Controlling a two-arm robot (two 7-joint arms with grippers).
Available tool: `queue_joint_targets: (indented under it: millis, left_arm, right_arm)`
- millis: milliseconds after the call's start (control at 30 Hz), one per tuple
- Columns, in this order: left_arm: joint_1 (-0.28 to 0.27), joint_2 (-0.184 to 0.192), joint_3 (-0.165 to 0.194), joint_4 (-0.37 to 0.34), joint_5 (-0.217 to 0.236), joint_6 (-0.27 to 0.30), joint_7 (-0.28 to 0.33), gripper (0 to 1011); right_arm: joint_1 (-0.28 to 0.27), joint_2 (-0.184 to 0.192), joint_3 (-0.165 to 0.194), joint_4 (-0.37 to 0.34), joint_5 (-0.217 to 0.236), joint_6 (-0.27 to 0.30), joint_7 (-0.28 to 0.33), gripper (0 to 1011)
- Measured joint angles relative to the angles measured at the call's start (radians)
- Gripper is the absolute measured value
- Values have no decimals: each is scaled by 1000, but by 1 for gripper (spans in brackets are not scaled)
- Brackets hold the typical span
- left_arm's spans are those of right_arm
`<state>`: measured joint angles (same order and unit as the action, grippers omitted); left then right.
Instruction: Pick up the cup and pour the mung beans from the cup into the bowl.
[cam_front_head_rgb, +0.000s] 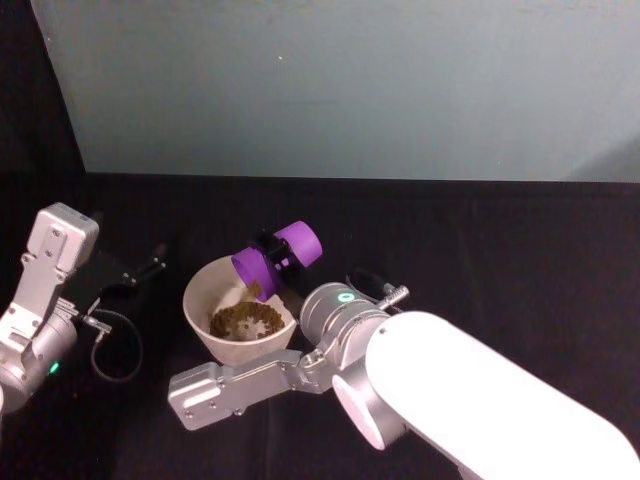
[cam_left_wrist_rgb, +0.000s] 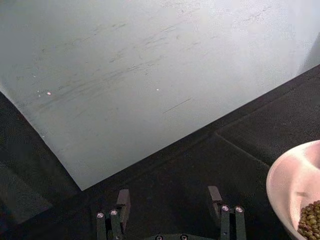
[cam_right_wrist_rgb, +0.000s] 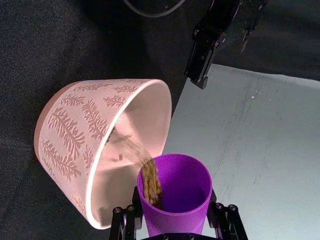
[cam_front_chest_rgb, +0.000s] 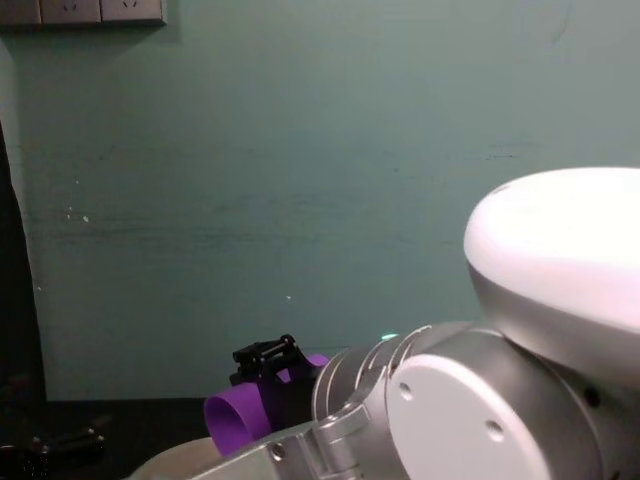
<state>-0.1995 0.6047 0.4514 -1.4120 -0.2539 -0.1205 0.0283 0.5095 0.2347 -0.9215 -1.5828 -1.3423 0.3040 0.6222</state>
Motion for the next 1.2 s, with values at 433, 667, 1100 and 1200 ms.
queue_joint_targets:
  millis: [433,667,1100,1200]
  left_arm:
    - [0,0,0,0,0,0,0,1011]
    - [0,0,0,0,0,0,0,1011]
    - [0,0,0,0,0,0,0,1011]
    - [0,0,0,0,0,0,0,1011]
  right_arm:
    - [4,2,-11,3,-26,-3,-5,718]
    - [6,3,-22,4,-58,4,-6,718]
    - [14,8,-40,6,-108,3,6,718]
    - [16,10,-45,6,-121,1,10,718]
